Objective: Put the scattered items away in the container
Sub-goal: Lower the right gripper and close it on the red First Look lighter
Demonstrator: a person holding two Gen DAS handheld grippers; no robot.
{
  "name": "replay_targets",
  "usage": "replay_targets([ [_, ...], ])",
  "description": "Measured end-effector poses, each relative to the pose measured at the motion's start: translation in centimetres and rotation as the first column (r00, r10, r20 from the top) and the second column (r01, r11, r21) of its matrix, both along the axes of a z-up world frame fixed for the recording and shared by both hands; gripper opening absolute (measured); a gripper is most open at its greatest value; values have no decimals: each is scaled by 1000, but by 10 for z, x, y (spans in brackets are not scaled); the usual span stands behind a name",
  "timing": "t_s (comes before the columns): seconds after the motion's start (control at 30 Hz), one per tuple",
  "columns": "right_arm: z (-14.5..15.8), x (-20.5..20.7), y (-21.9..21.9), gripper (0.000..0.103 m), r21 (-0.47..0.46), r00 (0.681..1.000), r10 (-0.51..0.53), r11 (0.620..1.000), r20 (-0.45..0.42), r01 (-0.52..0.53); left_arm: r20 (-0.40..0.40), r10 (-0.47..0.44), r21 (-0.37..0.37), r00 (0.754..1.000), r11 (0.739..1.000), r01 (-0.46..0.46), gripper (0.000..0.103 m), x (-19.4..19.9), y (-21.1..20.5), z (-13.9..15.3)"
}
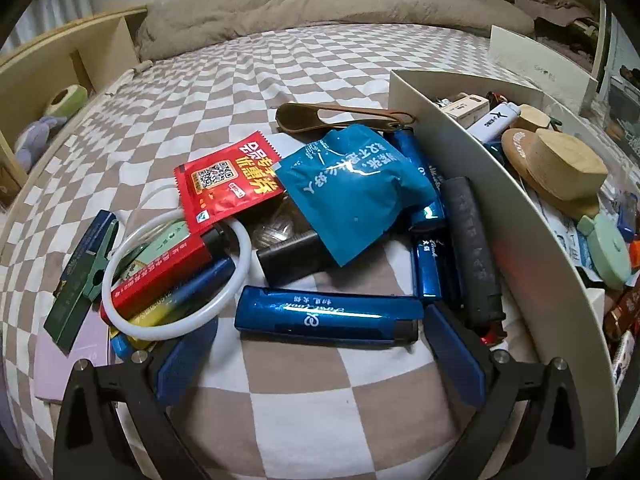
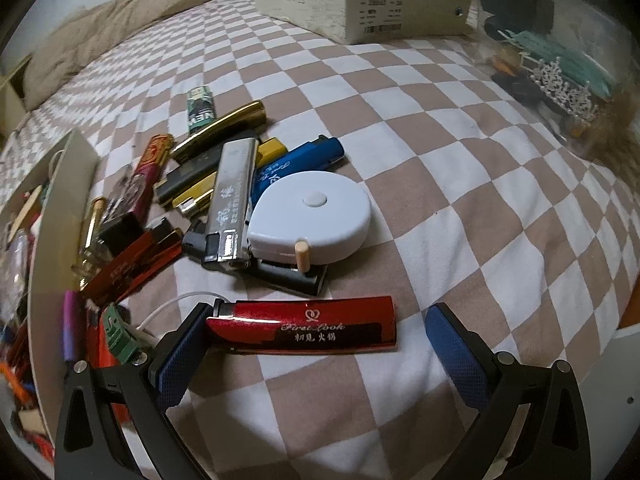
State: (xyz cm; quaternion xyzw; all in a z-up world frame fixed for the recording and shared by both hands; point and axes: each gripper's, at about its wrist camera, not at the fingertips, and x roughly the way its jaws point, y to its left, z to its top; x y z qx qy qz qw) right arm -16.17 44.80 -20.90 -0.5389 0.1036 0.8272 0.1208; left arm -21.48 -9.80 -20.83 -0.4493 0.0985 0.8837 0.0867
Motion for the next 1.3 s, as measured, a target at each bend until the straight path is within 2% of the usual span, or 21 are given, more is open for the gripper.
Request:
replay_targets([
  [0.2, 3, 4, -5, 103, 55, 990, 138, 989, 38, -140, -26, -2, 1, 1000, 1000, 2, 103, 2, -2, -2],
  [0.43, 6, 18, 6, 103, 47, 981, 189, 980, 41, -191, -41, -7, 14, 999, 1000, 8, 103, 1, -4, -2],
  [0.6, 13, 28, 9, 103, 156, 982, 185, 970, 25, -187, -52, -11, 13, 999, 1000, 12, 103, 2, -3, -3],
  [0.73, 12, 28, 2, 103, 213, 962, 273, 938, 28, -273, -64, -15, 18, 998, 1000, 16, 103, 3, -4, -3],
  [0.87, 14, 22, 1, 103, 206, 940, 339, 918, 35, -339, -75, -17, 23, 997, 1000, 19, 103, 4, -4, -3],
  [1.03, 15, 27, -1, 103, 231, 893, 446, 864, 63, -448, -78, -17, 26, 997, 999, 19, 103, 4, -5, -3],
  [1.13, 9, 22, 4, 103, 208, 892, 447, 869, 59, -449, -82, -17, 30, 997, 999, 20, 103, 4, -5, -3],
  [1.3, 2, 12, 0, 101, 221, 881, 473, 856, 37, -468, -97, -18, 36, 995, 999, 22, 103, 6, -5, -3],
])
